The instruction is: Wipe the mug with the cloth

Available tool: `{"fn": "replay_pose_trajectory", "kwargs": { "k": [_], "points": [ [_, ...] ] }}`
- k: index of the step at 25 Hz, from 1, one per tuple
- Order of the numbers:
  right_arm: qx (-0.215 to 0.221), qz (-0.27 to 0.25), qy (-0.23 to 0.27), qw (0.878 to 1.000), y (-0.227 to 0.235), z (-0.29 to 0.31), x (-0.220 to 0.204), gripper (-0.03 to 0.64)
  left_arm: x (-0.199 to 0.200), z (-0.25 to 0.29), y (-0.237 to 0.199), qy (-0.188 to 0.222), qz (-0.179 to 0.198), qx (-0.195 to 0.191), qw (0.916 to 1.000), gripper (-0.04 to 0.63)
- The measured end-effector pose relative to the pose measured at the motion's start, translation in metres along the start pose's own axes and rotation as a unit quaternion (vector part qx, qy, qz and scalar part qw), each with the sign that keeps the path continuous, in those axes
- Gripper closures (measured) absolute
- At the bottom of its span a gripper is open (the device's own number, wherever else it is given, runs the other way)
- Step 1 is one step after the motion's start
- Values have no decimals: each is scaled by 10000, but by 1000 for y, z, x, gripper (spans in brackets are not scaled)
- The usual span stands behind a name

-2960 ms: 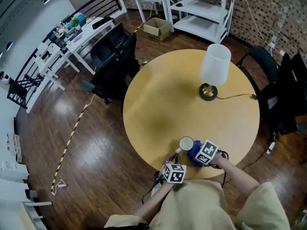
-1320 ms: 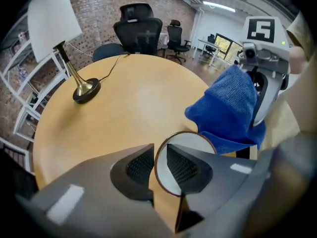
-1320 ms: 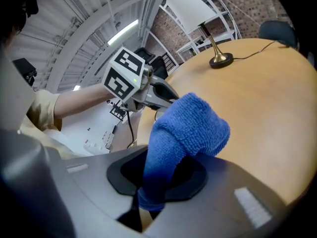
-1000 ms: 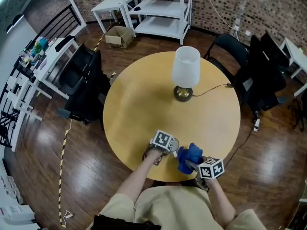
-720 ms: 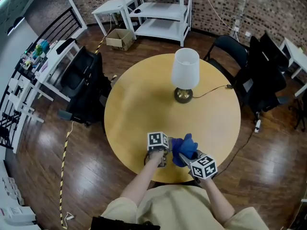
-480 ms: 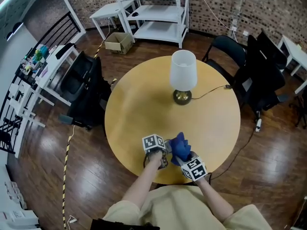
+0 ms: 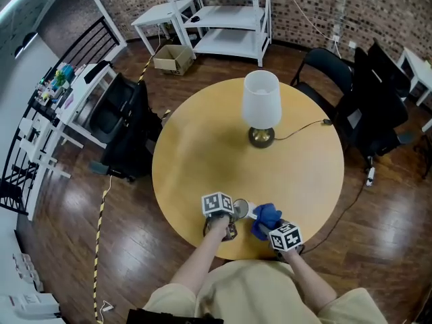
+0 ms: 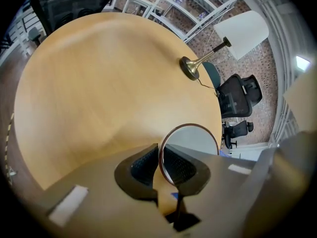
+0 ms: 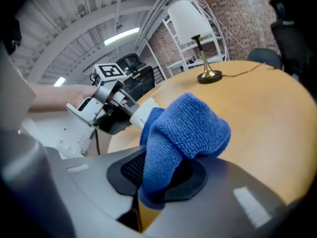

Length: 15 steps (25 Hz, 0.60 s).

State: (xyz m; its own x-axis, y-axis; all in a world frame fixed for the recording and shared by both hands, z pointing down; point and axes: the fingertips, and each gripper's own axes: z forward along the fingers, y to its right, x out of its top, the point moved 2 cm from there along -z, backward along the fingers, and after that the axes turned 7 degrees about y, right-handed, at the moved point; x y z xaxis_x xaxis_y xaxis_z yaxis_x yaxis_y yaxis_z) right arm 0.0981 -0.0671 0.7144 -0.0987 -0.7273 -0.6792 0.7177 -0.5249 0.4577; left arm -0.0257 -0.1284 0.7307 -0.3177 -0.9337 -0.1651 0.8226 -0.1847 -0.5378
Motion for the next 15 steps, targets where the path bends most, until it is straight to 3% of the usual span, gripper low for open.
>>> {"fn": "replay_pose_trajectory", "kwargs": {
  "k": [5, 11, 15],
  "points": [
    [433, 54, -98, 9990, 0, 21, -6, 543, 2, 0, -1, -82, 295, -30, 9995, 567],
    [722, -854, -741, 9910, 0, 43, -12, 543, 12, 0, 2, -132, 1022, 122, 9946, 568],
    [699, -966, -900, 9888, 0, 44, -6, 543, 21, -2, 1, -29, 1139, 267, 9931, 566]
  ]
}}
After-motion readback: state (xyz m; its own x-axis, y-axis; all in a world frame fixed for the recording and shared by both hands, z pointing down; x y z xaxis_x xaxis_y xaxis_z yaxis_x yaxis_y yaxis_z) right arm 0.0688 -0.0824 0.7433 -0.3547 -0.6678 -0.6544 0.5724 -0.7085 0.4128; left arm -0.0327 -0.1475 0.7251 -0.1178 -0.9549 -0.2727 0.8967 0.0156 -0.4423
